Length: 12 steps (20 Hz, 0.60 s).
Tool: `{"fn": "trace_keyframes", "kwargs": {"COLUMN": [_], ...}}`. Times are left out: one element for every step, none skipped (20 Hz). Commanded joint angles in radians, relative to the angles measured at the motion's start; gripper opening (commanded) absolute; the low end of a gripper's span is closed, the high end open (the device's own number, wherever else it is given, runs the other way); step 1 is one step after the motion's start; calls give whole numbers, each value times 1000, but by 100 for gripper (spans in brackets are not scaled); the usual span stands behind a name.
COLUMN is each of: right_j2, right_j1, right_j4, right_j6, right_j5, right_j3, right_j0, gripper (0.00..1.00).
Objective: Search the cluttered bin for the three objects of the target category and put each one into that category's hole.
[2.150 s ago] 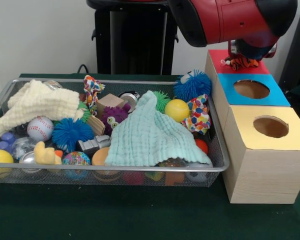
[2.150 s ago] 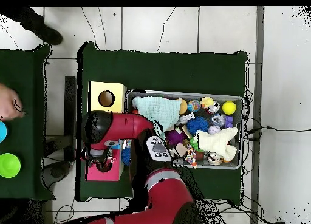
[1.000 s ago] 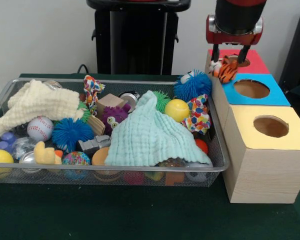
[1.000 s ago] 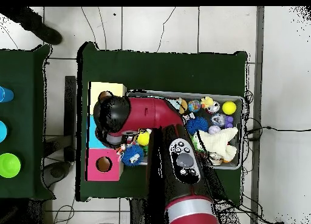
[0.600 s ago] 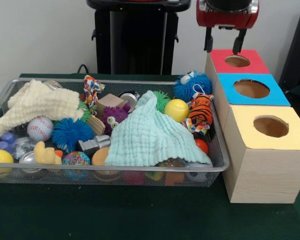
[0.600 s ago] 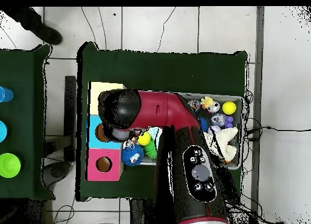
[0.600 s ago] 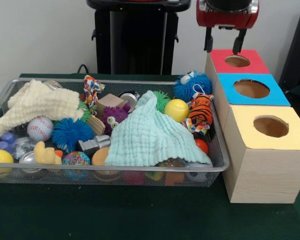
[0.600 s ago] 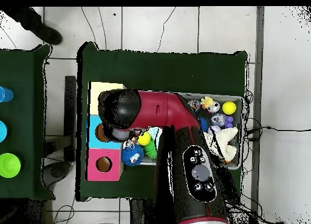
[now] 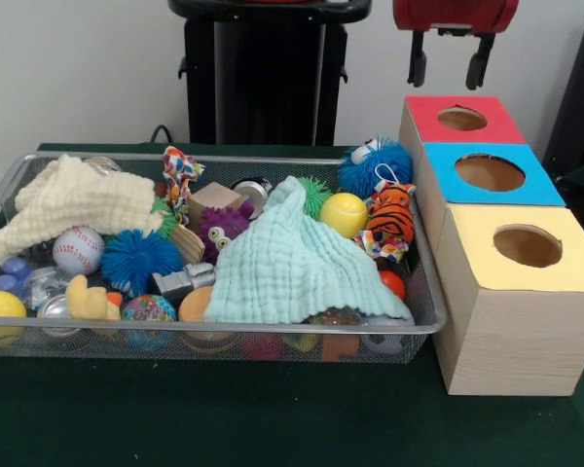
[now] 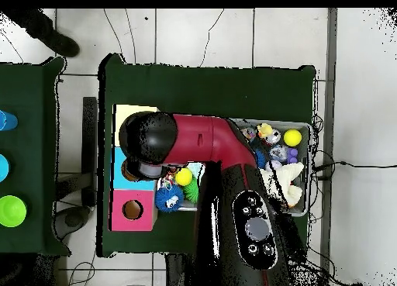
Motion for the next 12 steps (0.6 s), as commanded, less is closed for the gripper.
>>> {"fn": "trace_keyframes", "kwargs": {"right_j2": [1,1,1,-2,-12,-21,-27,-31,-34,-28,-18,-10], "right_j1": [86,89,99,105,108,114,122,131,141,149,153,152], "right_j4": [-32,-37,-45,-54,-67,-80,-85,-87,-89,-88,-69,-54], "right_j6": [106,101,93,89,100,106,112,116,118,106,106,105], "right_j5": [-138,-166,-198,-229,-258,-283,-308,-331,-346,-370,-385,-396], "right_j3": [5,21,36,51,66,74,82,88,89,97,118,133], "right_j0": [-1,-4,-7,-8,-3,2,5,6,8,0,-10,-17], "gripper": [100,100,100,100,100,100,100,100,100,100,100,100]}}
